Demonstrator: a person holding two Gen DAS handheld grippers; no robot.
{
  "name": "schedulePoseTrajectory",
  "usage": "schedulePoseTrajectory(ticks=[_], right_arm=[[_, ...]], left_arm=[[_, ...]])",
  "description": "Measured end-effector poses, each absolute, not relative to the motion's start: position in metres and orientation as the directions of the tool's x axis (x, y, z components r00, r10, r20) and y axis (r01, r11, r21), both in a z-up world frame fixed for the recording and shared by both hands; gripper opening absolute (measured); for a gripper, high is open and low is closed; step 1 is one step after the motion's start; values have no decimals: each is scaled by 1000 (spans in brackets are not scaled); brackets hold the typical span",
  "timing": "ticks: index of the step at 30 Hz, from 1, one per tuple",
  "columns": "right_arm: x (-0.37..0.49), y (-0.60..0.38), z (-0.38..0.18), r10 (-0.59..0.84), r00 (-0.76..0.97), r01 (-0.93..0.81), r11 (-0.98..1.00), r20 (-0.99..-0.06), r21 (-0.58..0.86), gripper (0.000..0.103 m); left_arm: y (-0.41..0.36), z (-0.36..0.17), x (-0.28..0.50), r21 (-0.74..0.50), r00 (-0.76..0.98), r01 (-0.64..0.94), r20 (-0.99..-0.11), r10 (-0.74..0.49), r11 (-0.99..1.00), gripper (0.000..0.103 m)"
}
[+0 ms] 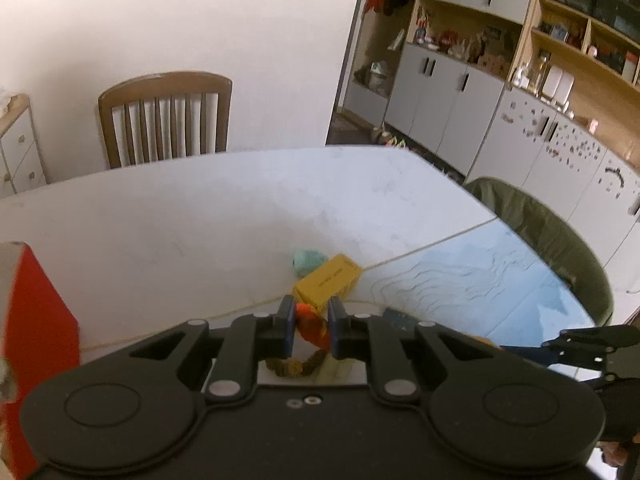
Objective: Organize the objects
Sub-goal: 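Carry the keychain toy and squishy toy with both tools over the cardboard box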
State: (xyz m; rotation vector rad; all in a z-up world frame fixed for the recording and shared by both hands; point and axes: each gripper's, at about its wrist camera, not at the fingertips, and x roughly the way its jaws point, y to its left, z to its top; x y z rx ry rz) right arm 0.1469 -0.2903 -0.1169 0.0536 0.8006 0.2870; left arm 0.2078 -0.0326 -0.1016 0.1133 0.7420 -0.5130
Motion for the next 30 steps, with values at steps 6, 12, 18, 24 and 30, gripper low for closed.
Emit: schedulePoseTrajectory(ticks=[6,12,18,24,30], right_arm=[[143,-273,-92,294,680,-272,952,-672,140,36],[139,-247,-63,332,689,-323,936,-644,137,36],[139,-213,-39,372,686,-375,917,-625,134,36],[144,-165,-21,410,675,-439,891,-613,112,36],[152,-107,-9,454,642,-515,853,-617,91,36]], left_arm=[[-14,-72,199,-98,641,479,-640,-423,872,15],[8,-46,187,-109,664,477,-605,-440,872,15],[39,-25,176,-120,686,462,-579,-440,879,15],[83,-9,170,-117,715,422,-566,-410,899,15],[131,1,169,-112,734,365,-576,-360,924,15]])
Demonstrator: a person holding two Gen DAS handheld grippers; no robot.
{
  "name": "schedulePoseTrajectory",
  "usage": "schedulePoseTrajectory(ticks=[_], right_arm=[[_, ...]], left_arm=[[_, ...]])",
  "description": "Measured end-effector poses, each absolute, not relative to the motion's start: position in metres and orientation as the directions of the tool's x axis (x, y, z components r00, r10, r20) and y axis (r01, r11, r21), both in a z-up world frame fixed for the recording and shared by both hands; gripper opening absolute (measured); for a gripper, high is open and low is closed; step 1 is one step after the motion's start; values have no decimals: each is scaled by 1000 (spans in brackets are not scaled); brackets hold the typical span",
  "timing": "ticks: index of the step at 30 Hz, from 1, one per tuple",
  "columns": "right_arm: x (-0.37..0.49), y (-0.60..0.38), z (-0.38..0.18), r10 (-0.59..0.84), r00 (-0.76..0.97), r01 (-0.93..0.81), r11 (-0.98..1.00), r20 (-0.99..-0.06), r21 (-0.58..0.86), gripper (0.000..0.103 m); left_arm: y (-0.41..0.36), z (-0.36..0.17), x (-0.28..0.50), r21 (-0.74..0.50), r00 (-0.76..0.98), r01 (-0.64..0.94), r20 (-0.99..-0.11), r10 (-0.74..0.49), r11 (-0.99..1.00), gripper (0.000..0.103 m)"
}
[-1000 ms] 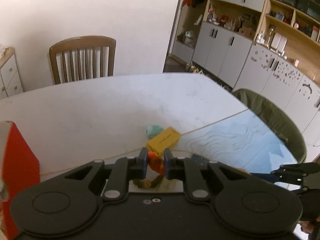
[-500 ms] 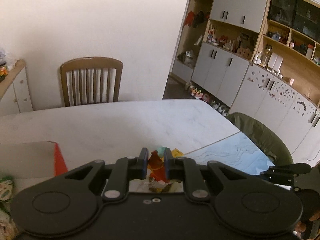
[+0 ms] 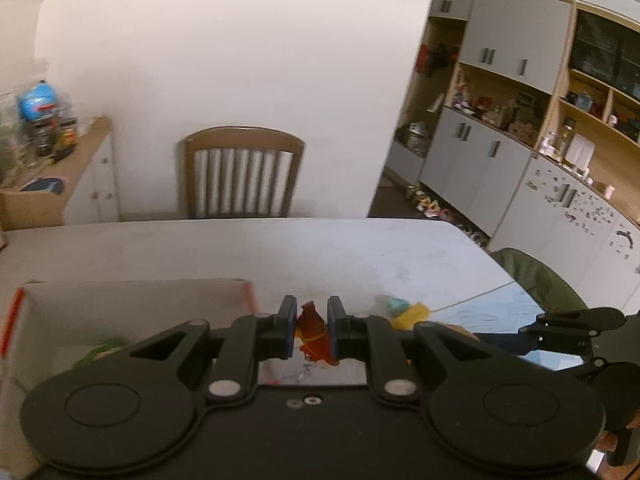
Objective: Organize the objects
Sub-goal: 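Carry the keychain toy and squishy toy with both tools over the cardboard box, then open the left tool releasing the keychain toy while the right tool releases the squishy toy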
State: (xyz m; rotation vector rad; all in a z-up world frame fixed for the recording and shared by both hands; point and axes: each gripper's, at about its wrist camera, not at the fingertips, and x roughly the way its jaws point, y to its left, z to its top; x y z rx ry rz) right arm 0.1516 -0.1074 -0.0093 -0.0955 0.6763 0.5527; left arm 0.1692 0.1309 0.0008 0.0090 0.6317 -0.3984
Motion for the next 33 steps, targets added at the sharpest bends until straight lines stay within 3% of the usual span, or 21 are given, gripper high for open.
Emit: schedulePoseTrajectory(ticks=[12,33], right_arm=[[163,0,-12,496,579,-604,794,-648,68,36],[198,105,-87,327,527,-589,806,-784,-61,36]], left_arm=[[215,0,173,-101,751,264,-603,-270,959,15],[274,-72,187,-87,634,233,-742,-219,969,15]])
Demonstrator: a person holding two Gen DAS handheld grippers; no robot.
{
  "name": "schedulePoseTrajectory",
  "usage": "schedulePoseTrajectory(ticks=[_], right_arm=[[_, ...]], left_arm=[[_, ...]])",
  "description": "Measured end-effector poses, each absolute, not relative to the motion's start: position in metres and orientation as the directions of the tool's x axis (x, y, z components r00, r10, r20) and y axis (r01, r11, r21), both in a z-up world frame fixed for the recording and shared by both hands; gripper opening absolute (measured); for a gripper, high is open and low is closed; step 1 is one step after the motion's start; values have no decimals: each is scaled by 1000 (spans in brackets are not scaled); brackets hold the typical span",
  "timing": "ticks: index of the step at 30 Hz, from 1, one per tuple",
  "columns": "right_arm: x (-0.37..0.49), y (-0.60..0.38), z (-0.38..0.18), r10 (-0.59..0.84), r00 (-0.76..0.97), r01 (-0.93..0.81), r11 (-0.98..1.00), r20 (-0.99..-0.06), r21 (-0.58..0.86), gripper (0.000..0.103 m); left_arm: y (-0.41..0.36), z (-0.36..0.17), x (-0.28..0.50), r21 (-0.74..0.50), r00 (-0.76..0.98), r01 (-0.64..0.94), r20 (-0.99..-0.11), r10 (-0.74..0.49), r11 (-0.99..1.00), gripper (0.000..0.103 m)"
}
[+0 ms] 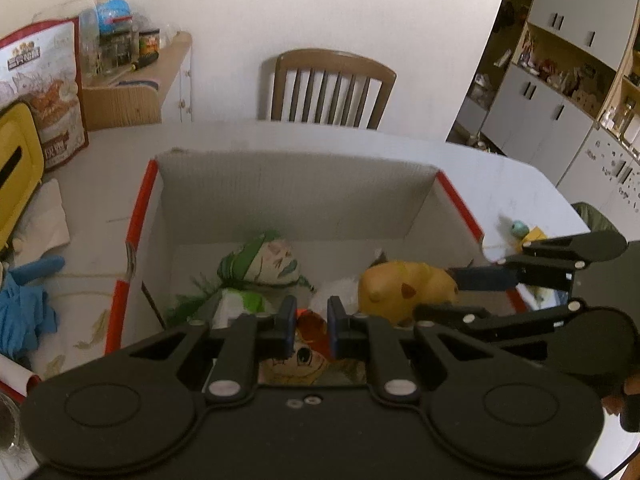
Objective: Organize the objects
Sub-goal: 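Open the left tool releasing the keychain toy while the right tool releases the squishy toy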
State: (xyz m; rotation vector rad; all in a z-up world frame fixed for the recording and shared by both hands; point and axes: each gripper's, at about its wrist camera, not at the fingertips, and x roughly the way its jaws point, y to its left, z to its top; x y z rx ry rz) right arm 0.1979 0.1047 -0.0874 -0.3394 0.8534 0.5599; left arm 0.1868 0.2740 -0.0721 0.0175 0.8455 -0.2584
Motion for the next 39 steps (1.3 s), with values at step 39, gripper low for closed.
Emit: schedulePoseTrajectory(ticks=[39], right_arm=[[164,31,-45,478,586,-534,835,-654,131,72]], left_arm=[[255,-72,168,-59,568,277,-795,-213,959,16]])
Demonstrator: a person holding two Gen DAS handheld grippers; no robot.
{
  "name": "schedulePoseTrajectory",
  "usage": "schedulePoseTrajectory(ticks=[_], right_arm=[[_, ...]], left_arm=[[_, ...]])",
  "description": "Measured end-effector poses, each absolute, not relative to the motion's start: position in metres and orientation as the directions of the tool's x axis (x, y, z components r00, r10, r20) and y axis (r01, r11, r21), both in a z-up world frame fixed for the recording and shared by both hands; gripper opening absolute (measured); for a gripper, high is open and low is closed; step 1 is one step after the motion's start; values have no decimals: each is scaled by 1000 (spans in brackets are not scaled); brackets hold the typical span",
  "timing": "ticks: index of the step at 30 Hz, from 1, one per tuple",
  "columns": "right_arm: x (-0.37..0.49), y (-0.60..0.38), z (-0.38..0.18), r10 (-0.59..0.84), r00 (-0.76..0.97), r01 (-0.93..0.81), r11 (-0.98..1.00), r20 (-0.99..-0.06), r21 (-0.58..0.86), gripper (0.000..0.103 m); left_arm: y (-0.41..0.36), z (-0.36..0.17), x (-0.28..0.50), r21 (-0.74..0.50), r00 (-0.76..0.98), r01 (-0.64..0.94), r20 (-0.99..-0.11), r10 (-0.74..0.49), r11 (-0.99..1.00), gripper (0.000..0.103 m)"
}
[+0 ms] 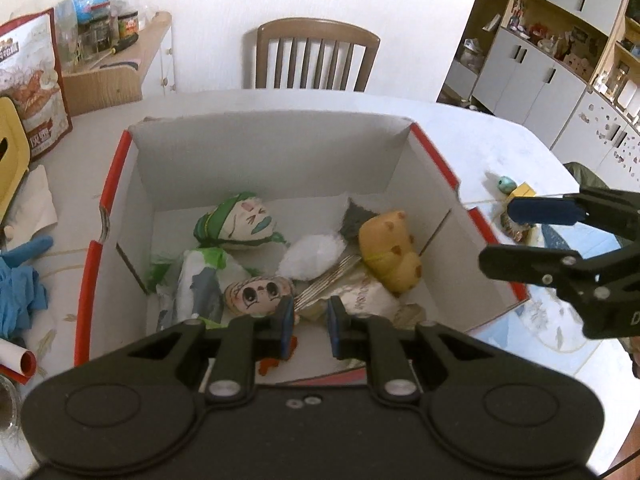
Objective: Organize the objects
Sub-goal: 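Open the left tool releasing the keychain toy while the right tool releases the squishy toy, then move both tools back from the box to the remaining items on the table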
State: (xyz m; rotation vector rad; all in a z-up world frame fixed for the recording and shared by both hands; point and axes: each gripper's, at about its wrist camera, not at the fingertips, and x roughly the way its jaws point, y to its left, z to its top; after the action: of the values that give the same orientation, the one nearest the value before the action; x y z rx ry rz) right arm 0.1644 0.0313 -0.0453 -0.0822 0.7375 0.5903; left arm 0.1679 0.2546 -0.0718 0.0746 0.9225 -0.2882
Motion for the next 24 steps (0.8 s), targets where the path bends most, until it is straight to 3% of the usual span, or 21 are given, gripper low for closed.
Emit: schedulePoseTrajectory(ticks=[13,24], right_arm=[[140,-56,-14,495,648,-485,854,-579,188,72],[122,-130,-12,452,686,-427,884,-570,188,76]], left_arm=[[204,-41,151,-33,626,286,-750,-213,958,17],[144,-38,145,-11,634,324,-740,-226,946,18]])
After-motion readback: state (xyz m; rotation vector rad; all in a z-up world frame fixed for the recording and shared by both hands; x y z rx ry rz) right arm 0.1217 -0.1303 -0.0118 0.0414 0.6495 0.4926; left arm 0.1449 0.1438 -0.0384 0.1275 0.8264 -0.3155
